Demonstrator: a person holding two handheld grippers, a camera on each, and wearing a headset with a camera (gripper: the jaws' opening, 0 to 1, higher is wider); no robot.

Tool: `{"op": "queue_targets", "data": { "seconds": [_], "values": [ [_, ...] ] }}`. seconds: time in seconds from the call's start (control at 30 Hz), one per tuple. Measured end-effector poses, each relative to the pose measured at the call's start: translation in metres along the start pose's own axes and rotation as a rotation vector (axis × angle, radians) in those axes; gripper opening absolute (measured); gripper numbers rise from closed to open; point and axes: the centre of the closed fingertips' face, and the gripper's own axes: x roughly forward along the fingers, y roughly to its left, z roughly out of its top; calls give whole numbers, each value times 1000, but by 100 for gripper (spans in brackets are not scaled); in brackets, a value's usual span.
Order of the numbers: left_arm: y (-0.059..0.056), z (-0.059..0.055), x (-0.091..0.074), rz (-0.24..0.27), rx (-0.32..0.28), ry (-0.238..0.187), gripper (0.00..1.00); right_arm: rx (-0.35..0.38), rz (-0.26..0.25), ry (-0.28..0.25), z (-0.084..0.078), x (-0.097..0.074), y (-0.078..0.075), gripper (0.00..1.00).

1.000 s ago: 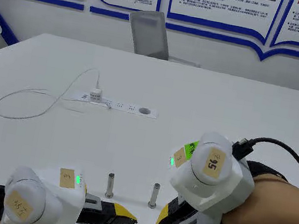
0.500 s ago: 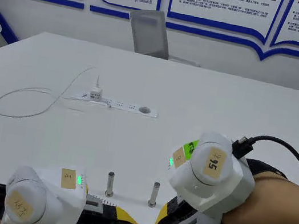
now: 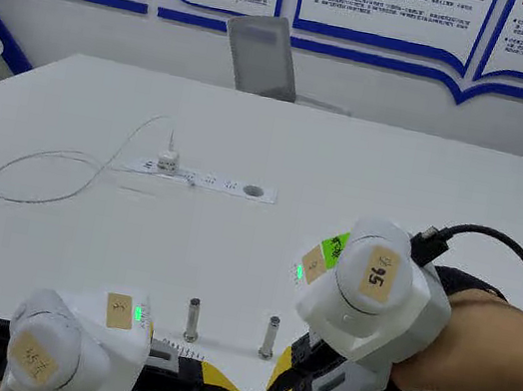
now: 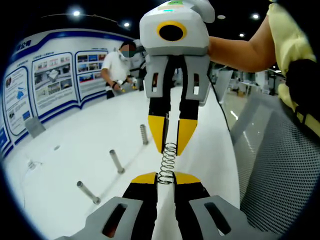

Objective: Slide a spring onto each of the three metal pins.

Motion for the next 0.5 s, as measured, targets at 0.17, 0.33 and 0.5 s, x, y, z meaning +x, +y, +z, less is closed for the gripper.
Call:
{"op": "queue_targets", "data": {
  "seconds": [0.17,0.33,0.5],
  "values": [
    [0,1,0,4,11,-2,11,-6,-6,-8,5,-4,0,12],
    [1,1,-1,9,15,-2,11,8,-6,-14,3,-1,-1,12],
    [2,2,-2,13,14,-7,11,17,-1,-11,-1,3,-1,16]
  ]
}}
